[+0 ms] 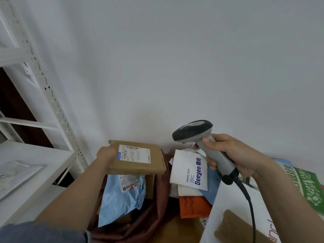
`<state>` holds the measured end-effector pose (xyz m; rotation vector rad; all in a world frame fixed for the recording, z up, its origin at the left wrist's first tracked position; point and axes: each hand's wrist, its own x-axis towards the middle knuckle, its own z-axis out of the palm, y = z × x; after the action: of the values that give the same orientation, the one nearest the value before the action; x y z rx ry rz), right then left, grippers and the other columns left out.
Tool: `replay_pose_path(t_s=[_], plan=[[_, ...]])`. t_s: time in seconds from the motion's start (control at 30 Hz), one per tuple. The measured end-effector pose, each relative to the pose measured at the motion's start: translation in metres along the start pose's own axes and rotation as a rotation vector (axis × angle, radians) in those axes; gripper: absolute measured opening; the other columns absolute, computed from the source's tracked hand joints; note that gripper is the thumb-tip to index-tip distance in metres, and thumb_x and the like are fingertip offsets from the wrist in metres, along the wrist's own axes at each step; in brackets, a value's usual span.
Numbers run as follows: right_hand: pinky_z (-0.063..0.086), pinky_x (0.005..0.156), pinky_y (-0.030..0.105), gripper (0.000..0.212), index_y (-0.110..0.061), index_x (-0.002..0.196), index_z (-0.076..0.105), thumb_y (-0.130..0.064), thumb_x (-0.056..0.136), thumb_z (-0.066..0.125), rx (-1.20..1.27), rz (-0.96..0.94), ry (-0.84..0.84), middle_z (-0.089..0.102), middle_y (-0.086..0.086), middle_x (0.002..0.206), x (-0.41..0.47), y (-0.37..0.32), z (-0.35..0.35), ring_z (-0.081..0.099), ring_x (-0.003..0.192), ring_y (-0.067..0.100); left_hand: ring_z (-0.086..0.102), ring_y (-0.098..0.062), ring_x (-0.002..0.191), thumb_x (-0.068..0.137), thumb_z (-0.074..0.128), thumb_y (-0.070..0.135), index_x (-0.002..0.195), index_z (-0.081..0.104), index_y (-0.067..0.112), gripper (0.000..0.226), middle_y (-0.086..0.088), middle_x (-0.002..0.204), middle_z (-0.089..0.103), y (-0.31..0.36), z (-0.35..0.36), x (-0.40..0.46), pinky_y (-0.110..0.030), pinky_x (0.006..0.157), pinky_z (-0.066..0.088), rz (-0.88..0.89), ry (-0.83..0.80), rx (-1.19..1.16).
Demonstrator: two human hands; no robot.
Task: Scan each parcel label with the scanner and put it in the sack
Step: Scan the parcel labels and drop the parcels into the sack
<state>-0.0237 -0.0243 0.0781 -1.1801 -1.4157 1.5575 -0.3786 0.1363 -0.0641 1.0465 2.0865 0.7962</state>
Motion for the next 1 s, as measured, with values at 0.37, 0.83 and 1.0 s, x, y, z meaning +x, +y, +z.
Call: replay_pose_path(t_s=[0.37,0.83,1.0], plan=[[0.047,0.056,0.032,0.05,0.0,0.112,0.063,-0.037,0.078,0.068,0.035,0.124,0.057,0.063,0.006,0.081,0.042,0.025,0.015,0.051,0.055,0.017,0.019,-0.034,0.144,0.079,0.065,0.062,0.154,0.016,0.029,0.095,-0.009,0.158,0.02,-0.08,0.038,0.003,-0.046,0.118,0.017,0.114,-0.346,0.602],[0.05,0.054,0.03,0.053,0.0,0.112,0.061,-0.037,0.076,0.069,0.116,0.121,0.16,0.06,0.016,0.093,0.032,0.035,-0.009,0.052,0.055,0.017,0.004,-0.044,0.144,0.072,0.069,0.051,0.147,0.029,0.03,0.087,-0.015,0.156,0.013,-0.029,0.071,-0.007,-0.057,0.117,0.011,0.387,-0.268,0.869],[0.051,0.053,0.029,0.055,0.002,0.116,0.059,-0.036,0.076,0.069,0.165,0.098,0.234,0.059,0.021,0.104,0.014,0.036,-0.024,0.052,0.053,0.017,0.026,-0.036,0.135,0.087,0.062,0.039,0.137,0.045,0.022,0.055,-0.014,0.149,0.027,0.016,0.103,-0.03,-0.047,0.108,0.031,0.518,-0.338,0.836]])
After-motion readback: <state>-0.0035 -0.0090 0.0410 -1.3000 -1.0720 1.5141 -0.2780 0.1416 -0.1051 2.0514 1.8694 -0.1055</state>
